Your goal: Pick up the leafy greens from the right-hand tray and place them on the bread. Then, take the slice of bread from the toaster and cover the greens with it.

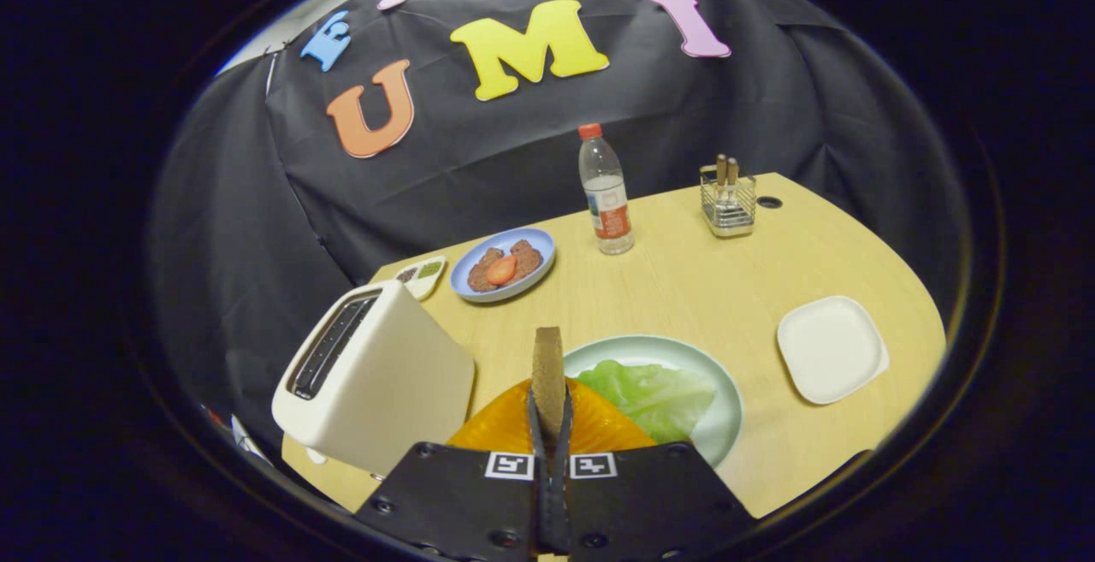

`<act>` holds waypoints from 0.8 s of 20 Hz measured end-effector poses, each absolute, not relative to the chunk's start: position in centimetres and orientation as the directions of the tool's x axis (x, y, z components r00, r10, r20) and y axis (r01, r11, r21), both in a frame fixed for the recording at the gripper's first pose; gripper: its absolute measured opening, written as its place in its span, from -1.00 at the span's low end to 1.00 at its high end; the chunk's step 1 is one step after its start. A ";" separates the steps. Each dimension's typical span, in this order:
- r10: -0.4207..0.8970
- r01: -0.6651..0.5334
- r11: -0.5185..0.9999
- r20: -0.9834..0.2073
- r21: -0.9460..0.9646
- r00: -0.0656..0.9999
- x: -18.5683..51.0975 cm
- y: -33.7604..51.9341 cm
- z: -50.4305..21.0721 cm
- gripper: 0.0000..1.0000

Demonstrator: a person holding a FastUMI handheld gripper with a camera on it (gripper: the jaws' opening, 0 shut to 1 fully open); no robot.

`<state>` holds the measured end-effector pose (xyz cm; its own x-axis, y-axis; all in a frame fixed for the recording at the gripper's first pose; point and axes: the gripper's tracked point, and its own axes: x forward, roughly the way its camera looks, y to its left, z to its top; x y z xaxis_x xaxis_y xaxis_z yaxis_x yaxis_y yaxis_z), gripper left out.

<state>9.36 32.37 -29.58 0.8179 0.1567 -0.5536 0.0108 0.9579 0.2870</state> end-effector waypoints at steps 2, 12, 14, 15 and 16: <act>0.137 0.015 0.966 -0.564 0.257 0.814 9.5 31.0 -30.1 -0.82; 0.065 0.030 0.988 -0.582 0.152 0.810 9.4 24.4 -31.7 0.46; 0.054 0.030 0.989 -0.548 0.144 0.835 9.1 22.8 -29.8 0.66; 0.048 0.029 0.990 -0.523 0.137 0.851 9.0 21.8 -28.6 0.75; 0.039 0.025 0.992 -0.498 0.121 0.866 8.9 20.8 -27.2 0.81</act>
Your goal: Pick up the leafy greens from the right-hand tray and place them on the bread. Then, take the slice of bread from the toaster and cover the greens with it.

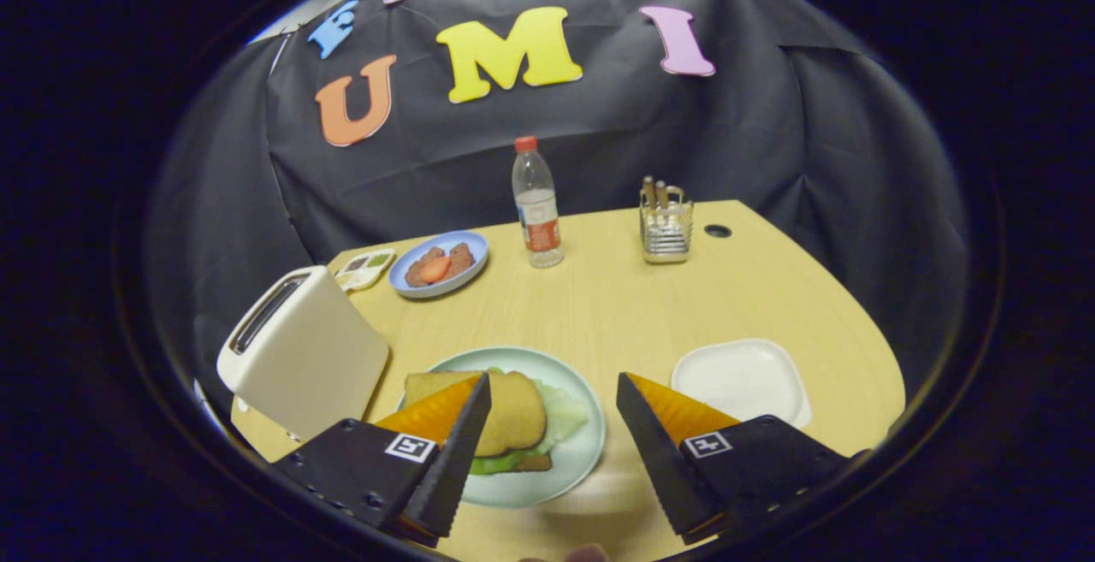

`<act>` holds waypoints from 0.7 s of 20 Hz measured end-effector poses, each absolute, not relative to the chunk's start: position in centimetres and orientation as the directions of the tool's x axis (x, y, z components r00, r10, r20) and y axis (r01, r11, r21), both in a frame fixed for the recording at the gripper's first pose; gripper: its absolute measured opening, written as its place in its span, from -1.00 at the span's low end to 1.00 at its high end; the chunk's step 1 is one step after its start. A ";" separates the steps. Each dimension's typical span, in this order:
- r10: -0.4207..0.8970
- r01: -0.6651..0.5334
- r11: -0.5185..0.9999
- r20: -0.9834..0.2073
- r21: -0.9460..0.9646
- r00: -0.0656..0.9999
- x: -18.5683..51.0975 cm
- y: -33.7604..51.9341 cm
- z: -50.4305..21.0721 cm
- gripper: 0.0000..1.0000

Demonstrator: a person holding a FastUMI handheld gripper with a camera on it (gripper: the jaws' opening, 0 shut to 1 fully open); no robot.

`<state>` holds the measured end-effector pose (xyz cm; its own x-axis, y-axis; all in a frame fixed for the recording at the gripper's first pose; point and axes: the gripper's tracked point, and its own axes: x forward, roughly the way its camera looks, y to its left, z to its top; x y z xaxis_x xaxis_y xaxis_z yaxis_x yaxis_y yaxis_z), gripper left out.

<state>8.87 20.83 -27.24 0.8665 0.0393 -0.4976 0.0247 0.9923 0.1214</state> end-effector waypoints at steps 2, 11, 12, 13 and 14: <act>0.004 0.026 0.998 -0.453 0.061 0.892 8.2 18.1 -24.4 0.89; -0.037 0.027 0.998 -0.161 -0.062 0.986 4.6 8.1 -8.2 0.92; -0.037 0.027 0.997 -0.137 -0.075 0.990 4.0 7.2 -6.6 0.92; -0.034 0.026 0.997 -0.106 -0.075 0.994 3.5 6.6 -4.9 0.92; -0.035 0.030 0.998 -0.085 -0.059 0.996 3.1 6.1 -3.4 0.92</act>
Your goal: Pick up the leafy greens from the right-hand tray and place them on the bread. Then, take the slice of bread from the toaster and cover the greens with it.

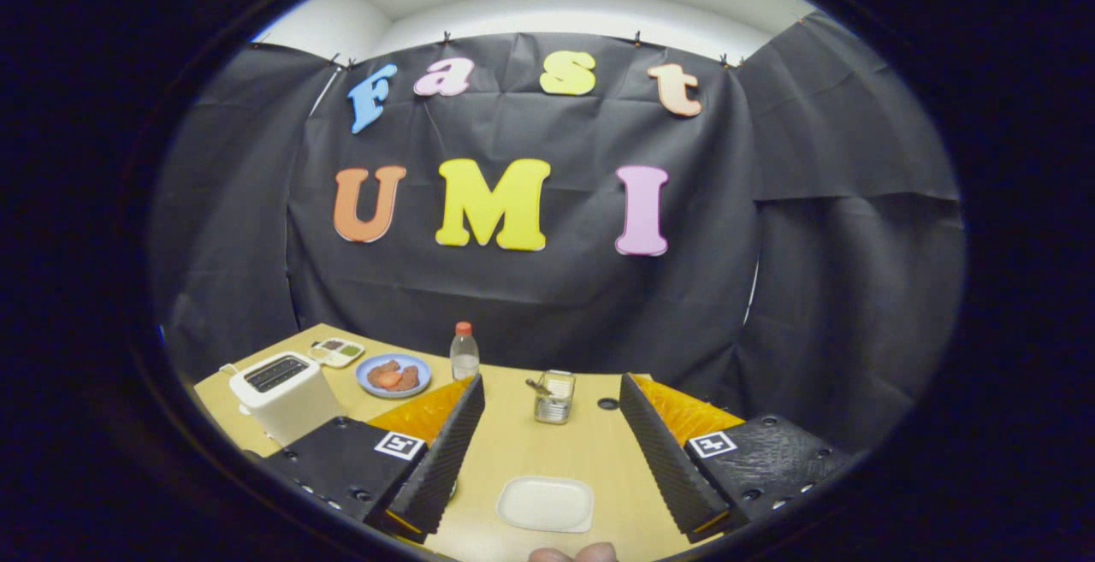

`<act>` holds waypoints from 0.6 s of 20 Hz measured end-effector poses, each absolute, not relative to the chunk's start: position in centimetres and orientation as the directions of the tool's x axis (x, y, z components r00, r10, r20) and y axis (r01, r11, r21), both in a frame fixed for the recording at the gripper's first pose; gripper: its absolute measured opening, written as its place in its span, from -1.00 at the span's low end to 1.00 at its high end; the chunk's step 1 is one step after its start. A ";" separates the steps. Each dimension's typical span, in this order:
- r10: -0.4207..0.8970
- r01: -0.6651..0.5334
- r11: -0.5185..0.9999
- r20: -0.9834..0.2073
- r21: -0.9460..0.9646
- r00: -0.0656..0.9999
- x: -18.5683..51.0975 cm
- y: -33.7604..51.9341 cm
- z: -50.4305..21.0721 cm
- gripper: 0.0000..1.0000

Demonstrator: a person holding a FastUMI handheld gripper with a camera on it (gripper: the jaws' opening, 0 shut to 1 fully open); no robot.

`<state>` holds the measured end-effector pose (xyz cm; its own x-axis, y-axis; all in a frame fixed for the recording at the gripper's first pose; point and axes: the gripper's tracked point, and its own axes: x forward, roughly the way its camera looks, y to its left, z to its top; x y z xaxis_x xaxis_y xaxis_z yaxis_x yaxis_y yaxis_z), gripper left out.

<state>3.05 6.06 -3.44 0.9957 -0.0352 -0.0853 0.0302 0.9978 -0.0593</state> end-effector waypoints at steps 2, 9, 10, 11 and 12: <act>-0.035 0.035 0.999 -0.044 -0.008 0.998 2.3 5.2 -0.6 0.92; -0.092 0.091 0.996 0.045 0.019 0.995 -1.2 3.1 6.2 0.92; -0.095 0.094 0.995 0.047 0.019 0.994 -1.7 3.3 6.6 0.92; -0.096 0.094 0.995 0.052 0.025 0.994 -2.0 3.9 6.8 0.92; -0.099 0.098 0.995 0.054 0.029 0.994 -2.2 4.3 7.0 0.92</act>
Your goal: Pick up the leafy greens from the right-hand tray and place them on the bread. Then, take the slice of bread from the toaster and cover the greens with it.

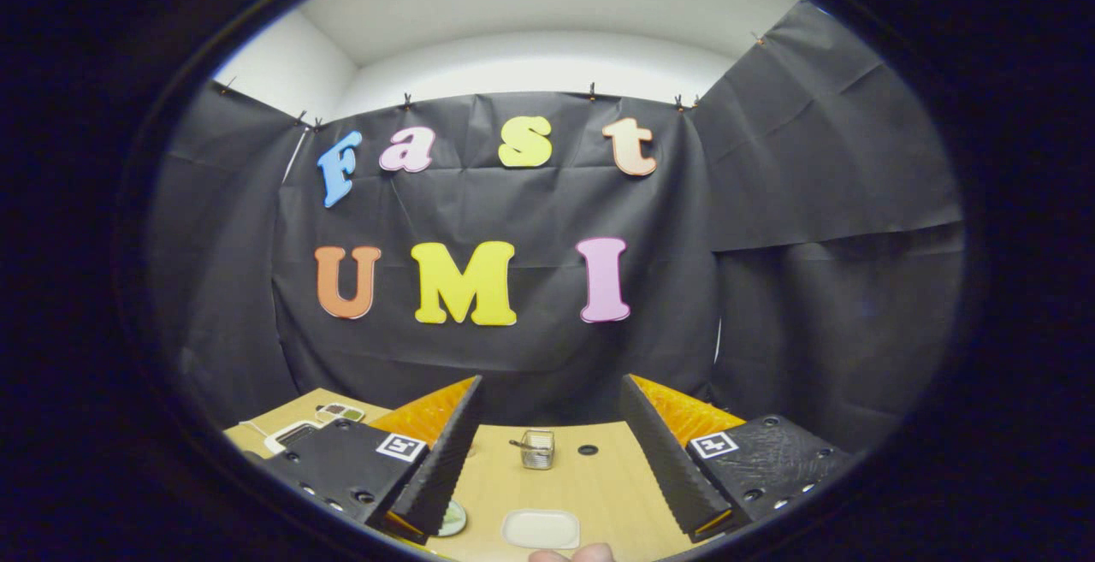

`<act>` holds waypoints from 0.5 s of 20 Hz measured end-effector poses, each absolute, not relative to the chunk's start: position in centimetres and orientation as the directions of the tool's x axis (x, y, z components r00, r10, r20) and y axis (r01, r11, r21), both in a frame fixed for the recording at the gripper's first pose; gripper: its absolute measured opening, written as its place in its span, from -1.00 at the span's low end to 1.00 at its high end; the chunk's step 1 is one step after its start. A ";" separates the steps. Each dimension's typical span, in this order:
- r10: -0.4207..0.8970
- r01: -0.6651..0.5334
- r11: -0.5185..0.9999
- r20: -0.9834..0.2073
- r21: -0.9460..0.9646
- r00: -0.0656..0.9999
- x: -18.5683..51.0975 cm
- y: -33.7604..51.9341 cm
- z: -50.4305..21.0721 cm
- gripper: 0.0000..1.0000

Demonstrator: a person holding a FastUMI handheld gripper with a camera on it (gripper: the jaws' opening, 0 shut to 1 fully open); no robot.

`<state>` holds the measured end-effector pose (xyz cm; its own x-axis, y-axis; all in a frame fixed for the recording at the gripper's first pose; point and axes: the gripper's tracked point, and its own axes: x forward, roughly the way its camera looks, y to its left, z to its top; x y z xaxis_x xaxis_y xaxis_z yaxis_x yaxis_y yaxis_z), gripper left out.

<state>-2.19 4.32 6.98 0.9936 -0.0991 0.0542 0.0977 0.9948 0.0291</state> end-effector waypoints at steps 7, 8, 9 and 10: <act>-0.079 0.077 0.996 0.062 0.033 0.995 -3.0 9.0 6.4 0.92; -0.062 0.060 0.997 0.056 0.039 0.997 -3.0 9.9 6.3 0.92; -0.039 0.037 0.998 0.051 0.044 0.998 -2.9 10.6 6.3 0.92; -0.026 0.024 0.999 0.049 0.038 0.998 -2.8 11.1 6.4 0.92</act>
<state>-2.81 11.09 6.38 0.9985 -0.0257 0.0493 0.0239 0.9990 0.0377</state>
